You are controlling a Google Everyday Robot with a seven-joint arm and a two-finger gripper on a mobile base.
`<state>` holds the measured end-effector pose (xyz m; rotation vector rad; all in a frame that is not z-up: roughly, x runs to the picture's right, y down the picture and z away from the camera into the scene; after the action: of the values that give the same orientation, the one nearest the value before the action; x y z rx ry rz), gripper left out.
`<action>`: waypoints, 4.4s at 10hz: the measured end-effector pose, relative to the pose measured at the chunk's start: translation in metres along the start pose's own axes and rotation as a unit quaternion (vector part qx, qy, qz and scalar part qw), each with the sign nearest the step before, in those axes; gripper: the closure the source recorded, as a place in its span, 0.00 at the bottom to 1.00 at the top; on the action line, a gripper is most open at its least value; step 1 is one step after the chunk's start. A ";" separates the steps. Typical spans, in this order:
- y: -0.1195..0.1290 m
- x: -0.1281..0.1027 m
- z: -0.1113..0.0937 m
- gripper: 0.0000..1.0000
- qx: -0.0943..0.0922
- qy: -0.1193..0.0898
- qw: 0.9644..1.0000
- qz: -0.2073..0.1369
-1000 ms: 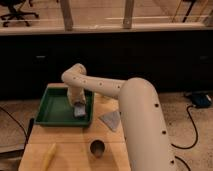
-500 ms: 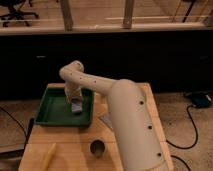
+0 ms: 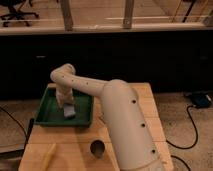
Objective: Wipe tray with sponge
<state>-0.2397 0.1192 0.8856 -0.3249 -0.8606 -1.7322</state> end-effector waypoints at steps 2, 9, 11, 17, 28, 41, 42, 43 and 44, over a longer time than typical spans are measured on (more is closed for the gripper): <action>0.020 -0.017 -0.009 1.00 -0.003 0.007 1.000 0.023; 0.067 0.028 -0.024 1.00 -0.025 0.029 0.997 0.068; 0.044 0.045 -0.020 1.00 -0.015 0.025 0.999 0.043; -0.001 0.036 -0.010 1.00 0.028 0.003 0.999 -0.015; 0.002 0.036 -0.010 1.00 0.027 0.002 1.000 -0.014; 0.003 0.036 -0.010 1.00 0.027 0.002 1.000 -0.013; 0.002 0.036 -0.010 1.00 0.027 0.002 1.000 -0.013; 0.002 0.036 -0.010 1.00 0.027 0.002 1.000 -0.014; 0.002 0.036 -0.010 1.00 0.027 0.002 1.000 -0.014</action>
<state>-0.2481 0.0867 0.9014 -0.2742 -0.9107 -1.7306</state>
